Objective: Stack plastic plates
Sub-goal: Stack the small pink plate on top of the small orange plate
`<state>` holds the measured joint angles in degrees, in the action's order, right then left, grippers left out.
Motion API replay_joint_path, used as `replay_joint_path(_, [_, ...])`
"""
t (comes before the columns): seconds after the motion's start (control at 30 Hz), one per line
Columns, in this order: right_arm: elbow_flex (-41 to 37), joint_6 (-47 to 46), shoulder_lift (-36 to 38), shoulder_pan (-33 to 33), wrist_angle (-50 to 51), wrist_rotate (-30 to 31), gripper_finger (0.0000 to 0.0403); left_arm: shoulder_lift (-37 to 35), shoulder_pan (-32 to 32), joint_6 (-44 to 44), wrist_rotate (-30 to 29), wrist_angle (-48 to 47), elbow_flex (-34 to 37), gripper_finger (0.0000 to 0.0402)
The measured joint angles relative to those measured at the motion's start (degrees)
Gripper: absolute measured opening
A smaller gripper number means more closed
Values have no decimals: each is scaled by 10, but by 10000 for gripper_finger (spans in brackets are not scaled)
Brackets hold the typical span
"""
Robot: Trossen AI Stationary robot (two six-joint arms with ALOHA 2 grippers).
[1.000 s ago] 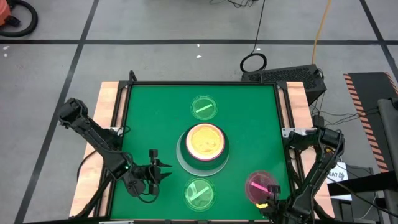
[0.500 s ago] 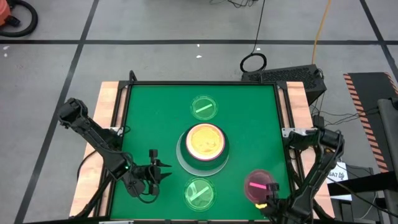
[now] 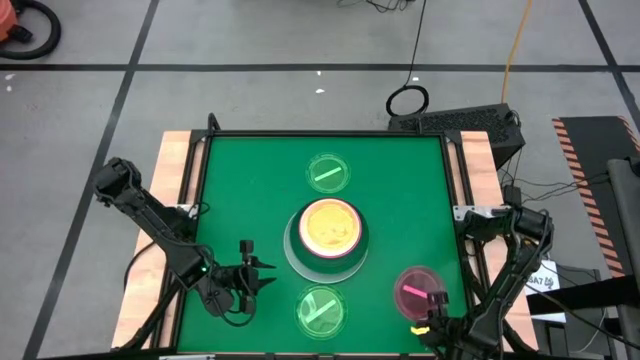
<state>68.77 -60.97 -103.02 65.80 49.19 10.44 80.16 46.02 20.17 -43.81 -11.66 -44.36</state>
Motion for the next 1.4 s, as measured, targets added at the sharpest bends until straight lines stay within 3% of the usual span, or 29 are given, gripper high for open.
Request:
replay_joint_path(0.33, [0, 2, 0, 0, 59, 0, 108, 0, 0, 0, 0, 0, 0, 142])
replay_joint_path(0.73, [0, 63, 0, 0, 66, 27, 72, 0, -4, 1, 0, 0, 0, 142])
replay_joint_path(0.87, [0, 117, 0, 0, 45, 32, 80, 0, -4, -1, 0, 7, 0, 142])
replay_joint_path(1.17, [0, 137, 0, 0, 45, 64, 114, 0, -4, -9, 0, 13, 0, 142])
replay_joint_path(1.4, [0, 137, 0, -1, 53, 64, 109, 0, -6, -9, 1, 13, 0, 142])
